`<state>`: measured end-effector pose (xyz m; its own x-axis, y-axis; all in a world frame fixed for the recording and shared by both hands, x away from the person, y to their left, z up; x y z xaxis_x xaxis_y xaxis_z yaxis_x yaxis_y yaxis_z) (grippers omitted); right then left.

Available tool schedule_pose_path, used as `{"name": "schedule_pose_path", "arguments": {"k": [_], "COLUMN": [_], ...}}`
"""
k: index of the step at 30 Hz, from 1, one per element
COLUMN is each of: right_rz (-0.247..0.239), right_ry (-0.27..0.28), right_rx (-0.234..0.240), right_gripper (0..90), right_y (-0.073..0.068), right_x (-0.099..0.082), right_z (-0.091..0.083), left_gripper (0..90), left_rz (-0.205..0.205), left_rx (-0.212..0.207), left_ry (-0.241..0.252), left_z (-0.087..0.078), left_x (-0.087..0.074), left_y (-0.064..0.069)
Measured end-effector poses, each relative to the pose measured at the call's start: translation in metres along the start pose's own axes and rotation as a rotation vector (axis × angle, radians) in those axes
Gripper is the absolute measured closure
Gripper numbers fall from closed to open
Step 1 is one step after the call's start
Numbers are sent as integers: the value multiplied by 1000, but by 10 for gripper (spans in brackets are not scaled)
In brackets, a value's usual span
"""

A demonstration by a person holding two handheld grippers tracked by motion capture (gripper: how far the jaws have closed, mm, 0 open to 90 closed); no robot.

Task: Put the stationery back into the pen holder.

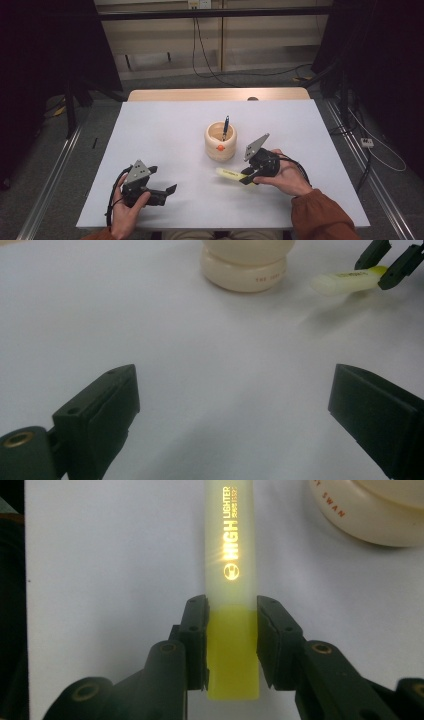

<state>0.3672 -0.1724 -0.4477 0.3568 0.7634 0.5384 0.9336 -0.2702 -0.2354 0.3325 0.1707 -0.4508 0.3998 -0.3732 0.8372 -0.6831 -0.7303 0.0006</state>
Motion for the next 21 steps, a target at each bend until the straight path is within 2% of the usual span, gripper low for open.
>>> {"name": "schedule_pose_path", "arguments": {"k": [3,4,9,11,18,20,21], "right_rz": [5,3,-2,2,5,3,2], "right_ry": [17,16,13,18,7,2,2], "right_rx": [14,13,18,31,35,35,31], "right_gripper": [676,676,675,676,676,676,676], "right_y": [-3,-4,-8,-7,-9,-10,-9], "right_x": [2,3,8,9,16,18,20], "right_z": [-1,-1,2,4,8,9,10], "left_gripper": [63,62,62,61,60,60,60], "left_rz": [19,16,57,71,177,199,226], "left_rx": [13,7,-18,-28,-31,-38,-27], "left_ry": [-21,-19,-54,-54,-6,-7,-11], "left_z": [2,3,6,7,11,16,18], "left_x": [1,1,3,5,17,21,22], "left_y": [1,2,9,13,24,27,29]}}
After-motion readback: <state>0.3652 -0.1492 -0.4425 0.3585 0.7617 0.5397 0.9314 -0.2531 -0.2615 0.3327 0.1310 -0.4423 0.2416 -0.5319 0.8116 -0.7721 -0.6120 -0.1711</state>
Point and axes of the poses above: each handheld gripper's, and its own axes: z roughly forward along the jaws, x roughly out of its top, y roughly to its right, the point moved 3 cm from there along z, roughly forward along the jaws, and after that the axes turned 7 degrees about x, right-handed, at the moved point
